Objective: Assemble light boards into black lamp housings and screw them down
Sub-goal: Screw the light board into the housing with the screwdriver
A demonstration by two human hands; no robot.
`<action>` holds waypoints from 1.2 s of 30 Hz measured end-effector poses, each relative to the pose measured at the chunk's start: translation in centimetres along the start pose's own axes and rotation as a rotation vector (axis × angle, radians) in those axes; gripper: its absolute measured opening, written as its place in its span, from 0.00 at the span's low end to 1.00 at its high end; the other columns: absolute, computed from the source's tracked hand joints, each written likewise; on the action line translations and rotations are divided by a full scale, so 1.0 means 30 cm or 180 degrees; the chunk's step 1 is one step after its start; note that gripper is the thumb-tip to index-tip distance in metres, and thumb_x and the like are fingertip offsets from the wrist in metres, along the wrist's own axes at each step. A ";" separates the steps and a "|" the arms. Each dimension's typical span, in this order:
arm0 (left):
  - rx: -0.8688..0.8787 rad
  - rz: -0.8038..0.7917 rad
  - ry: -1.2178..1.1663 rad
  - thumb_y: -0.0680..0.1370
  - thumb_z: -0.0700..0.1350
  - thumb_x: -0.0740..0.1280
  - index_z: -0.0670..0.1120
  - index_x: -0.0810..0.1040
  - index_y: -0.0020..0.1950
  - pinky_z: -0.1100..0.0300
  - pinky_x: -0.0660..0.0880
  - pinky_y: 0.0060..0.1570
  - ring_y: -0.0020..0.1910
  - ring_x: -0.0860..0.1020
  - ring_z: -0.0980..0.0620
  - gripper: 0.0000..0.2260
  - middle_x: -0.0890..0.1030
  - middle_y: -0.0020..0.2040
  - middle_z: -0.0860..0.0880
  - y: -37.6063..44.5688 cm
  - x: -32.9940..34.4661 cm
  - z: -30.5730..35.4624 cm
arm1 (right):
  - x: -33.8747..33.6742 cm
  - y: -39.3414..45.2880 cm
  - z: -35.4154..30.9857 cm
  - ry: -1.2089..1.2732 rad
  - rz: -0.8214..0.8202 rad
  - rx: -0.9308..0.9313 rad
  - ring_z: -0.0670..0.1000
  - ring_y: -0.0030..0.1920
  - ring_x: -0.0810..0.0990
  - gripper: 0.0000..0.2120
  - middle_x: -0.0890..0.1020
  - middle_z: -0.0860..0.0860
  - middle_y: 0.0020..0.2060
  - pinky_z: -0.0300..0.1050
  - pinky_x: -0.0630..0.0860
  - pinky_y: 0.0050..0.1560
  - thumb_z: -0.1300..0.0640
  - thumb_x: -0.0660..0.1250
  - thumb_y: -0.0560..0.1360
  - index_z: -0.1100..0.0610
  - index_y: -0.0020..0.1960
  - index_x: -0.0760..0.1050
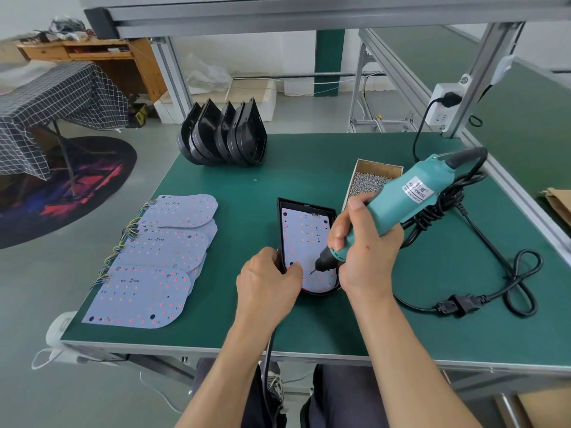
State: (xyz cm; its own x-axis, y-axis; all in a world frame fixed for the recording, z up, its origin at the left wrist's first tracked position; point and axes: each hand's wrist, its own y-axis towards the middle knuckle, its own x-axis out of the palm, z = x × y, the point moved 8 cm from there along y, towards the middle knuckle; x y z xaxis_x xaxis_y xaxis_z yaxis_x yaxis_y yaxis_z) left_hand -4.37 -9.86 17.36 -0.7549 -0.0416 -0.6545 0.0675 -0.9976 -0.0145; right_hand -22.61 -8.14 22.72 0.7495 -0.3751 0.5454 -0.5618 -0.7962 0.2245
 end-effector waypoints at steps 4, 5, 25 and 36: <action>-0.0040 0.0001 -0.0035 0.75 0.48 0.71 0.45 0.65 0.35 0.52 0.62 0.35 0.32 0.66 0.48 0.18 0.68 0.30 0.52 0.000 -0.002 -0.004 | 0.003 -0.001 0.000 -0.0039 -0.0028 -0.0001 0.52 0.22 0.67 0.07 0.73 0.51 0.25 0.41 0.65 0.29 0.53 0.69 0.75 0.44 0.39 0.77; -0.0050 -0.0005 -0.0039 0.75 0.48 0.71 0.45 0.65 0.35 0.52 0.62 0.35 0.32 0.66 0.48 0.18 0.68 0.30 0.53 0.000 -0.002 -0.005 | 0.004 -0.001 -0.001 -0.0044 -0.0073 -0.0008 0.52 0.22 0.67 0.07 0.73 0.51 0.25 0.41 0.65 0.29 0.53 0.69 0.75 0.45 0.39 0.77; 0.0848 0.0685 -0.0183 0.79 0.50 0.71 0.49 0.78 0.44 0.61 0.65 0.42 0.42 0.73 0.50 0.06 0.74 0.35 0.56 0.031 -0.109 0.155 | -0.290 0.005 0.076 0.1768 0.0476 0.1152 0.42 0.25 0.64 0.11 0.68 0.45 0.28 0.34 0.65 0.26 0.46 0.64 0.81 0.52 0.45 0.77; 0.2295 -0.0931 0.1661 0.79 0.42 0.68 0.50 0.85 0.53 0.53 0.73 0.56 0.58 0.79 0.46 0.07 0.85 0.55 0.50 0.251 0.333 0.582 | -0.346 0.006 0.094 0.2170 0.0915 0.1217 0.43 0.24 0.65 0.11 0.68 0.45 0.28 0.35 0.66 0.25 0.47 0.69 0.78 0.54 0.43 0.79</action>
State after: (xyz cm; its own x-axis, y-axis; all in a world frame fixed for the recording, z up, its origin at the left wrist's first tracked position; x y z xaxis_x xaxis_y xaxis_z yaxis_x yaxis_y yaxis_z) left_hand -22.81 -18.76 23.92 -0.2781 0.0719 -0.9579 -0.6316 -0.7650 0.1259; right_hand -29.50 -5.75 14.82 0.1496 -0.3167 0.9366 -0.4492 -0.8657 -0.2209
